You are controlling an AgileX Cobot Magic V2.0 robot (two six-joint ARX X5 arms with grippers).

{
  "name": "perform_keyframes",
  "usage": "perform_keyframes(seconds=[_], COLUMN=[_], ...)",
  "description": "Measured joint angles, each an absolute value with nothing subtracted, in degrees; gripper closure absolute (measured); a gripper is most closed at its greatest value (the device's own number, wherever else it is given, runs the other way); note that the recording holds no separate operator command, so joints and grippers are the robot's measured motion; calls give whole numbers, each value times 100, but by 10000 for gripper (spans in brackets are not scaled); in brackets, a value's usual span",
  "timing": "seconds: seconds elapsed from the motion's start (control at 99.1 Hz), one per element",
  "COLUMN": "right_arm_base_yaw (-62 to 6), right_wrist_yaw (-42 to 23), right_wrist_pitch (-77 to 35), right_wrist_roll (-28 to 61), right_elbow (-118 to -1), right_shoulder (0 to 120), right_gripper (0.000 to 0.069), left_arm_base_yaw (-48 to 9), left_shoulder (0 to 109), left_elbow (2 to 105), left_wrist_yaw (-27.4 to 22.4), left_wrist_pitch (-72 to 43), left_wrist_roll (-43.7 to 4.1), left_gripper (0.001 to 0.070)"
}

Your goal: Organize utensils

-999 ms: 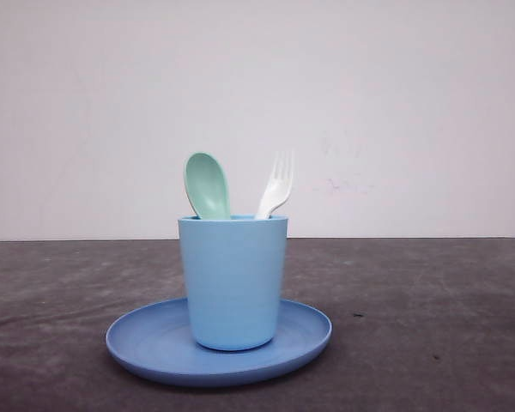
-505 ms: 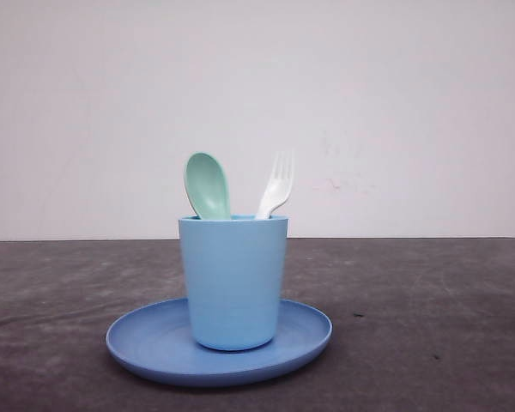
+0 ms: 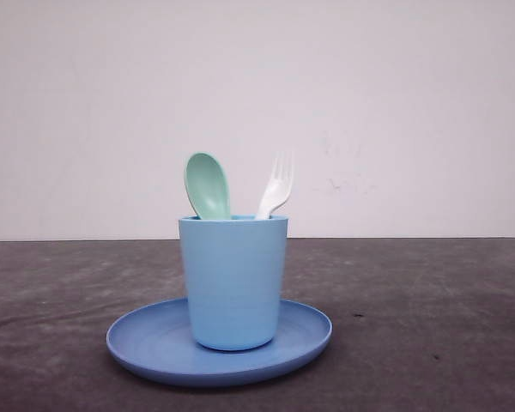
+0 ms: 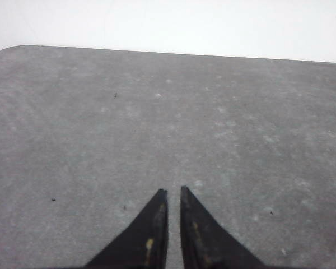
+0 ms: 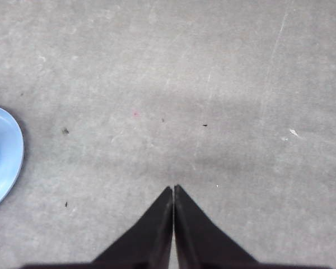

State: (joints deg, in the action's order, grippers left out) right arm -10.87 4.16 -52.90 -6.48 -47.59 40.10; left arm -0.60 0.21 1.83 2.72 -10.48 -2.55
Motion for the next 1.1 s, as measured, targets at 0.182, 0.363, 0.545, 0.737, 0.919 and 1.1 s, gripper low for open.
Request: perform_keyframes(seconds=[0.182,0.363,0.545,0.737,0.919,1.1], right_arm_base_yaw=[-926,-681,-499,-416,-331,-301], right_wrist_yaw=[257,384,445,454,458,451], right_wrist_pitch=[-4720,-3055,-1590,-694,-613,-956], right_wrist_roll=[-414,-115,-38,-32,-71,-89], right_elbow=[-4368,-2985,-1529,-390,-139,-86], right_shoulder=[3271,2163,1194,661,325,25], right_gripper=[690,690,690,690,690,690], left_arm_base_yaw=[-60,-60,-60,-60,-60,-60], left_shoulder=[21,21,21,21,21,21], left_elbow=[183,183,183,183,183,183], left_wrist_yaw=[272,274,272,272,272,270], left_wrist_pitch=[-1048,-1048,-1048,-1048,-1048,-1048], left_wrist_roll=[-255,-255,-255,-255,-252,-255], left_gripper=[695,695,695,695,695,695])
